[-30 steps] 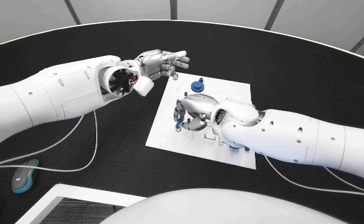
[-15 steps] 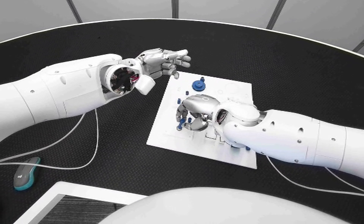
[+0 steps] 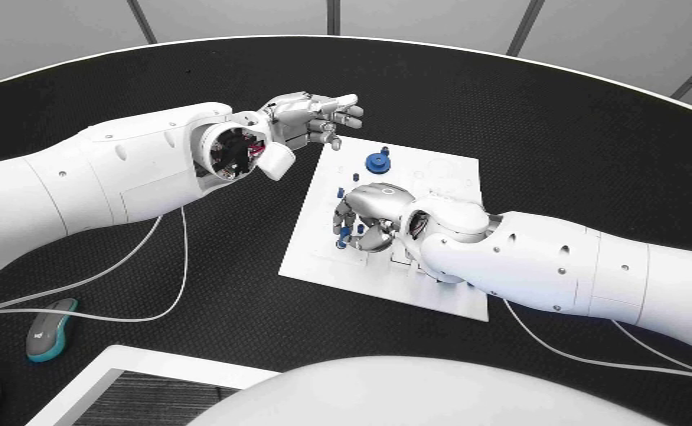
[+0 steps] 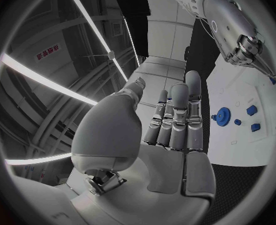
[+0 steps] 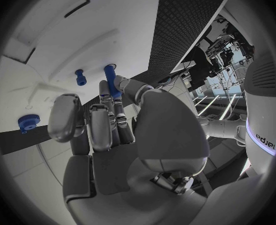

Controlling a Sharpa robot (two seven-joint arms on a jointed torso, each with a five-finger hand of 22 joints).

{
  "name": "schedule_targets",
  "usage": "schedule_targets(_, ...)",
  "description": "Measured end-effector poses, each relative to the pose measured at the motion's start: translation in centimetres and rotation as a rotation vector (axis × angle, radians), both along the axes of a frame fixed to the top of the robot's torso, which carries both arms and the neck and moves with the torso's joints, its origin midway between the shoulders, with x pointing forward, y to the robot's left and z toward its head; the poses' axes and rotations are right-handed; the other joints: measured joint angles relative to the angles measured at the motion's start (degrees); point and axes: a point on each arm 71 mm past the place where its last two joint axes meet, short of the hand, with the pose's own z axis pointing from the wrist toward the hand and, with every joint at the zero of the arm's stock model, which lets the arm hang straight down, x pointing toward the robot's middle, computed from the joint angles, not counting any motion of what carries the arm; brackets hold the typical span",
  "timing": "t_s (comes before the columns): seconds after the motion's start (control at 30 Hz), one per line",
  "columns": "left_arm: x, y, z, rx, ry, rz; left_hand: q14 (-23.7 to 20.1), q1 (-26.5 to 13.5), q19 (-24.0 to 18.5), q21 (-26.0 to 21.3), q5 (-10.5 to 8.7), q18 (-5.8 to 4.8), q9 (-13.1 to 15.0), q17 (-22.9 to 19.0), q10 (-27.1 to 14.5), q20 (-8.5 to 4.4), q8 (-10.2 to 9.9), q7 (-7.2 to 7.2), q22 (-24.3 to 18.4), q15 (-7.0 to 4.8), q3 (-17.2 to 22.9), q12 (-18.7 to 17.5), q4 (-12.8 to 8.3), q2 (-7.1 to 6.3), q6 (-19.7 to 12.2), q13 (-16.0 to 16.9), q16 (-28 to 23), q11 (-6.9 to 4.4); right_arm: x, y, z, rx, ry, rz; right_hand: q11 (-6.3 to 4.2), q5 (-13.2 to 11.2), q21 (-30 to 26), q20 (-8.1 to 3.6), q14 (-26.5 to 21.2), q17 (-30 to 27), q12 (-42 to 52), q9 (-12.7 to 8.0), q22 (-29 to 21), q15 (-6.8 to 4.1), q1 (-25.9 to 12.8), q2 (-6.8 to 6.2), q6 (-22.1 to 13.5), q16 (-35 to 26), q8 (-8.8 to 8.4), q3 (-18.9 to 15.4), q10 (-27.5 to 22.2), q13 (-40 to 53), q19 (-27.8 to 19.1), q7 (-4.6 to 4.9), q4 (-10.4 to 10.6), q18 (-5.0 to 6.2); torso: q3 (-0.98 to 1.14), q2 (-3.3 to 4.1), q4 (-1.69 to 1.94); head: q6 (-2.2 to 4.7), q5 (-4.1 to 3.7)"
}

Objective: Assemble the parts on the task board

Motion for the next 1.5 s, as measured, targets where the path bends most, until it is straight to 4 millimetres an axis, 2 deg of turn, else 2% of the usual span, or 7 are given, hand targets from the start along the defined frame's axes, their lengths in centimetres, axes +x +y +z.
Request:
schedule_targets(1.1, -0.04, 0.00, 0.01, 0.001, 0.002, -0.003, 0.0, 0.0, 0.0, 0.0, 0.00, 0.00, 0.0, 0.0, 0.0, 0.00, 0.0, 0.00, 0.0, 0.00, 0.0, 0.0, 0.0, 0.00, 0.0, 0.0, 0.0, 0.00, -0.56, 0.96, -0.16, 0.018, -0.018, 0.005, 0.01, 0.2, 0.0, 0.00, 0.0, 0.0, -0.3, 0.1, 0.0, 0.00, 0.0, -0.03, 0.0, 0.0, 0.19, 0.3, 0.0, 0.1, 0.0, 0.01, 0.0, 0.00, -0.03, 0.02, 0.00, 0.00, 0.34)
schedule_targets(1.5, -0.05, 0.00, -0.02, 0.002, 0.005, -0.006, 0.0, 0.0, 0.0, 0.0, 0.00, 0.00, 0.0, 0.0, -0.2, 0.00, 0.0, 0.00, 0.0, 0.00, -0.2, 0.0, 0.2, 0.00, 0.0, 0.0, 0.0, -0.21, -0.40, 0.70, -0.46, -0.035, -0.027, 0.000, -0.06, 0.2, 0.0, 0.00, 0.0, -0.1, -0.3, 0.2, 0.0, 0.00, -0.1, -0.10, 0.0, 0.0, 0.18, 0.3, 0.1, 0.2, 0.0, 0.01, 0.0, 0.00, -0.02, -0.03, -0.03, 0.00, 0.20)
